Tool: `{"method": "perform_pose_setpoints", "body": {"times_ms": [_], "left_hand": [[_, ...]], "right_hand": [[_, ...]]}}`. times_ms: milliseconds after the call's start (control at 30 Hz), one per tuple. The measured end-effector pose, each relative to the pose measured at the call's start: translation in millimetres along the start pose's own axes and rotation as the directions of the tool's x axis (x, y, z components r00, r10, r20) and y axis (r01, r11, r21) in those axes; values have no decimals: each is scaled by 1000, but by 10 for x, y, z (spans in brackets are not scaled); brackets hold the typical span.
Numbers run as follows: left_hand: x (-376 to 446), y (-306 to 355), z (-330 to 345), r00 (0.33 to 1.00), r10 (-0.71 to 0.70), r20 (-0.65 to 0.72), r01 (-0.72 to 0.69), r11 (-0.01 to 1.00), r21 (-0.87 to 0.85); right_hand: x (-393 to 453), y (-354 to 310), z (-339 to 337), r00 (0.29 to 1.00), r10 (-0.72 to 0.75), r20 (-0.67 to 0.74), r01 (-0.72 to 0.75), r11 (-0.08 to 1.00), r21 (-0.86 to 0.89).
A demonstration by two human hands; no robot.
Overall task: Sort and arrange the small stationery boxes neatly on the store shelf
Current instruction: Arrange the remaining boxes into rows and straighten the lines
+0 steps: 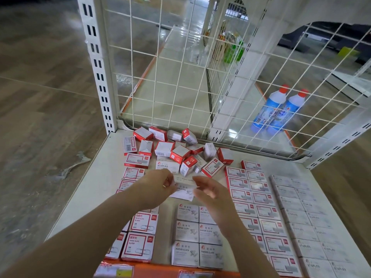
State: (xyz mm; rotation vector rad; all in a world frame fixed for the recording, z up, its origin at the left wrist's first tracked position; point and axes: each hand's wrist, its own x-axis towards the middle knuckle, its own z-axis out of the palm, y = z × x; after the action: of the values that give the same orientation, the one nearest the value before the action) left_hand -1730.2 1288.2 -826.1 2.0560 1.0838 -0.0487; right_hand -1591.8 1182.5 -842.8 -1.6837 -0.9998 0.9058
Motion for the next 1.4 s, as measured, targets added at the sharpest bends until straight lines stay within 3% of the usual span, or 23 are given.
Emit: {"method": "perform_pose_setpoints", "body": {"times_ms": [367,500,767,1033,1133,1200,1300,1400], "left_hand": [[106,-18,33,994,-110,25,111,932,-344],[96,5,58,994,-90,61,106,925,-366],[121,48,155,991,-128,47,136,954,-268],[159,69,207,990,-116,79,134,951,-280],[145,88,238,995,-84,51,92,974,-205],[110,87,273,999,-23,35,22,1000,14],[79,103,330,990,110,91,-134,936,325],[96,164,394,966,165,197,-237,869,434]], "right_hand": [[-28,71,-19,999,-25,33,27,998,-55],[-14,62,-69,1000,-19,15,19,1000,-6],[-6,119,-121,1000,1,-4,-1,1000,-23],[12,191,-187,1000,22,-2,-22,997,-72],[21,259,-263,998,22,-64,-31,990,-136],[27,328,-343,993,24,-114,-47,979,-201],[30,468,-481,988,44,-146,-89,943,-319],[38,590,-557,992,59,-115,-100,916,-389]]}}
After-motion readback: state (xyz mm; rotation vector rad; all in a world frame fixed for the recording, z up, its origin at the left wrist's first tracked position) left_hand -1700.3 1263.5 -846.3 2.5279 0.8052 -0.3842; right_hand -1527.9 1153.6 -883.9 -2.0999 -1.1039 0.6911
